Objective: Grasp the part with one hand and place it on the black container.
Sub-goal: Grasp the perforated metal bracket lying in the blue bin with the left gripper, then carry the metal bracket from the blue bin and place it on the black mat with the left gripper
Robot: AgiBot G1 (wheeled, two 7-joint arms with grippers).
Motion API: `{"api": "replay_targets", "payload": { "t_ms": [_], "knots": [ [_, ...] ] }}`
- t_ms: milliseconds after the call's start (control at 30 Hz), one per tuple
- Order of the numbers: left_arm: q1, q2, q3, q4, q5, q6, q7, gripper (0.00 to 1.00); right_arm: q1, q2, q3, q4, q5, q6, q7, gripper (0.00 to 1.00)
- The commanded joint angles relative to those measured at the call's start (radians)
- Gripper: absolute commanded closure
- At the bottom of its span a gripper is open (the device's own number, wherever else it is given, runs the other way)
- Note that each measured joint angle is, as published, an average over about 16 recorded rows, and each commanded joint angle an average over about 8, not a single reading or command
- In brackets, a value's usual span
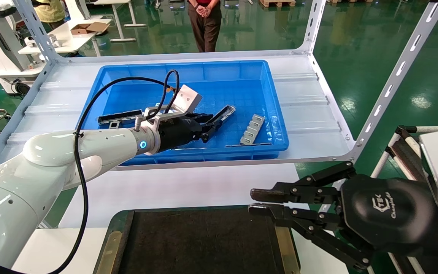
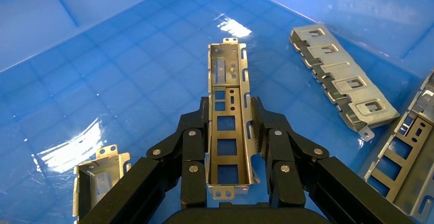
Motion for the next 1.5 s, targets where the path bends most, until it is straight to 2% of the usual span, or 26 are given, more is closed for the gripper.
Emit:
{"api": "replay_targets", "payload": {
  "t_ms": [33, 233, 433, 767, 967, 1233, 1500],
  "knots": [
    [0.002, 0.0, 0.006, 0.001, -0.009, -0.004, 0.003, 1.0, 0.0, 0.0, 0.0, 0.0, 0.0, 0.0, 0.0, 1.0],
    [-0.018, -0.005, -0.008, -0.002, -0.068, 0.015, 0.035, 1.0, 0.0, 0.0, 0.0, 0.0, 0.0, 0.0, 0.0, 1.0],
    [-0.05, -0.015, -0.036, 0.01, -0.13, 0.091, 0.082, 1.0, 0.0, 0.0, -0.001, 0.0, 0.0, 0.0, 0.0, 1.0],
    [-0.075, -0.087, -0.08, 0.027, -0.214, 0.367, 0.162, 1.0, 0.0, 0.0, -0.001, 0.0, 0.001, 0.0, 0.0, 1.0],
    [-0.057, -0.152, -0.094, -0.001, -0.248, 0.536, 0.162, 1.0, 0.0, 0.0, -0.001, 0.0, 0.001, 0.0, -0.001, 1.0],
    [0.03, -0.26, -0.095, -0.144, -0.278, 0.688, 0.112, 1.0, 0.0, 0.001, -0.001, 0.0, 0.001, 0.001, -0.001, 1.0],
    [0.204, -0.396, -0.082, -0.436, -0.3, 0.687, 0.014, 1.0, 0.0, 0.001, -0.002, 0.0, 0.001, 0.001, -0.001, 1.0]
  ]
}}
